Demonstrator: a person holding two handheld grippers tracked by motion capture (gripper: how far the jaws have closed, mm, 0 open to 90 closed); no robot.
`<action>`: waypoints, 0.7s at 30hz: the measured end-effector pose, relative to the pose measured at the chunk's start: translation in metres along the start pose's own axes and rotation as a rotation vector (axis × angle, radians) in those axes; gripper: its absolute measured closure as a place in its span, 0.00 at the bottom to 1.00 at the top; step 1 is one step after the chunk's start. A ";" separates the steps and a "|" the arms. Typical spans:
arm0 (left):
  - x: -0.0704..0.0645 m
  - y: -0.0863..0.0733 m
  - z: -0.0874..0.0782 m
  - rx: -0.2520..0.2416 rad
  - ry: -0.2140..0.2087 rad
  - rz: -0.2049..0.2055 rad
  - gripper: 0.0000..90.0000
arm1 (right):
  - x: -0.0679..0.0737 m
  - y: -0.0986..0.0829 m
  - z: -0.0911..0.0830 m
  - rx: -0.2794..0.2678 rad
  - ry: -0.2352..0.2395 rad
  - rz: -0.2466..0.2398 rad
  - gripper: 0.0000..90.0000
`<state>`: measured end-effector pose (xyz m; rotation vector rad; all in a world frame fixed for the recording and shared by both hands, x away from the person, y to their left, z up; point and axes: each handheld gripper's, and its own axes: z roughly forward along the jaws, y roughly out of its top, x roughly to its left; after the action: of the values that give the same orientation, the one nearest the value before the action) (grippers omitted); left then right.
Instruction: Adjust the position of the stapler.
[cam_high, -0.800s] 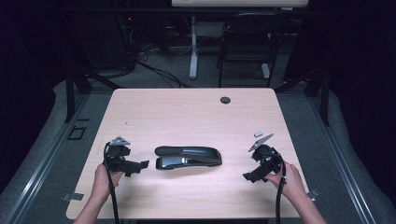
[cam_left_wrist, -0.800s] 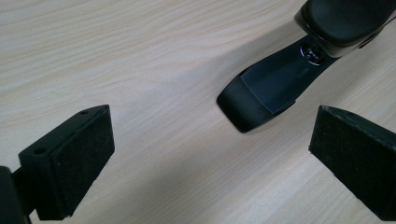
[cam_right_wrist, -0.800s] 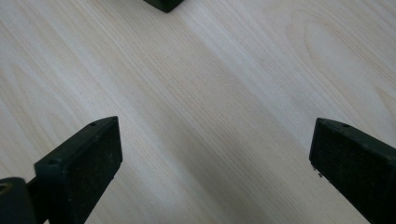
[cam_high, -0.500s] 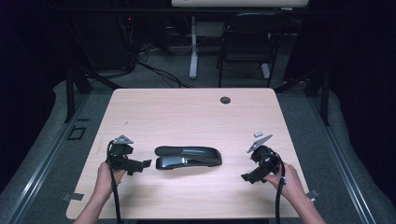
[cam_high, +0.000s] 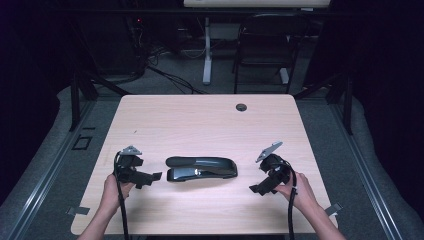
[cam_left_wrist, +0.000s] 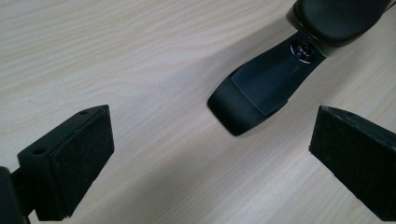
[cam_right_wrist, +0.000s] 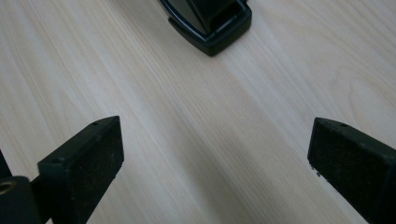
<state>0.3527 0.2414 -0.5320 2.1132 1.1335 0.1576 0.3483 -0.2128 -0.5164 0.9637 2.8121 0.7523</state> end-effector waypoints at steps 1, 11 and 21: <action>-0.001 0.000 0.000 0.000 0.001 -0.002 0.00 | 0.002 0.005 0.002 -0.011 -0.001 -0.007 0.04; 0.000 0.002 0.000 -0.002 0.019 0.007 0.00 | 0.014 0.036 0.018 -0.023 0.039 -0.073 0.09; -0.001 -0.004 -0.004 -0.006 0.008 0.008 0.00 | 0.017 0.063 0.029 -0.079 0.058 -0.119 0.15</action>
<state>0.3478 0.2444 -0.5310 2.1137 1.1280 0.1729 0.3767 -0.1470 -0.5106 0.7676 2.8345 0.8821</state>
